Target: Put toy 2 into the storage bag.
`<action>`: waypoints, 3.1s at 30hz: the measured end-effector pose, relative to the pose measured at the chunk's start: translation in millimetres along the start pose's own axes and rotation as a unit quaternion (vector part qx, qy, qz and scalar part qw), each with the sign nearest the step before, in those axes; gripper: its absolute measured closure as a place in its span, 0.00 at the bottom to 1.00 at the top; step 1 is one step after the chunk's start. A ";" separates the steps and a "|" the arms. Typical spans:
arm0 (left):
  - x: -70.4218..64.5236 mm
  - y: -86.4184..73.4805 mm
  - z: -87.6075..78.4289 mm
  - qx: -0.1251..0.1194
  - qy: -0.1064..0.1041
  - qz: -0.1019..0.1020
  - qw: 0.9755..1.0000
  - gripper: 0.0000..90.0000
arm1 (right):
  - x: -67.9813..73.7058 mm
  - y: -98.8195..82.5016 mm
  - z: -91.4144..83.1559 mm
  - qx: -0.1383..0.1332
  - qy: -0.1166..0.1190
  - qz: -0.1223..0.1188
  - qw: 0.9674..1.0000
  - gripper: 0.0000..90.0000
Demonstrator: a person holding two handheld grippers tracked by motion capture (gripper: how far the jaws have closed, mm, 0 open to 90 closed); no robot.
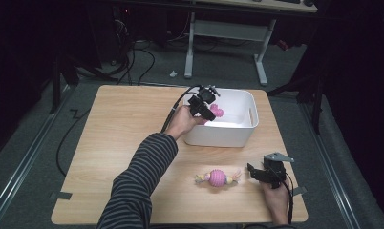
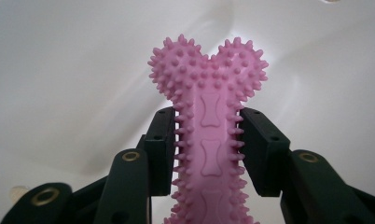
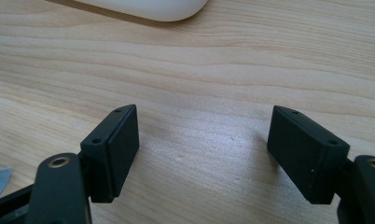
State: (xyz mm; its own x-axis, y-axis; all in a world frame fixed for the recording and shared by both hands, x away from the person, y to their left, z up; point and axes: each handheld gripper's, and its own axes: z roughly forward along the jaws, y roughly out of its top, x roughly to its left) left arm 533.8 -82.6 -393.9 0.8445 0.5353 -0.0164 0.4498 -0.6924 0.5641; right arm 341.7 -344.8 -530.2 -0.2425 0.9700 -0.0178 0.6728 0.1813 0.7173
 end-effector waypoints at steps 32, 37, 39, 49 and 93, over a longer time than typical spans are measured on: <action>-0.5 -38.4 -71.7 -0.101 0.013 -0.019 0.995 0.41 | 0.0 0.0 0.2 0.000 0.001 -0.001 1.000 0.28; 1.5 -51.4 -86.0 -0.119 0.017 -0.025 0.992 0.41 | 0.0 0.0 0.2 0.000 0.001 -0.001 1.000 0.28; 2.0 -55.9 -89.9 -0.120 0.019 -0.027 0.992 0.41 | 0.0 0.0 0.2 0.000 0.001 -0.001 1.000 0.28; 3.2 -75.9 -108.0 -0.138 0.029 -0.029 0.990 0.40 | 0.1 -0.1 0.1 0.000 0.000 -0.001 1.000 0.28; 17.4 -184.4 -135.7 -0.173 0.041 -0.127 0.976 0.39 | 0.4 -0.2 0.0 0.000 0.000 0.000 1.000 0.28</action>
State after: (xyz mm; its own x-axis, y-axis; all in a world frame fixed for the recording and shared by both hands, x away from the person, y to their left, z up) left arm 426.1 120.1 -386.2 0.6868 0.7144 -0.1340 0.5042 -0.3356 0.7957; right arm 341.5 -344.4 -530.3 -0.2436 0.9697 -0.0179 0.6721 0.1821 0.7177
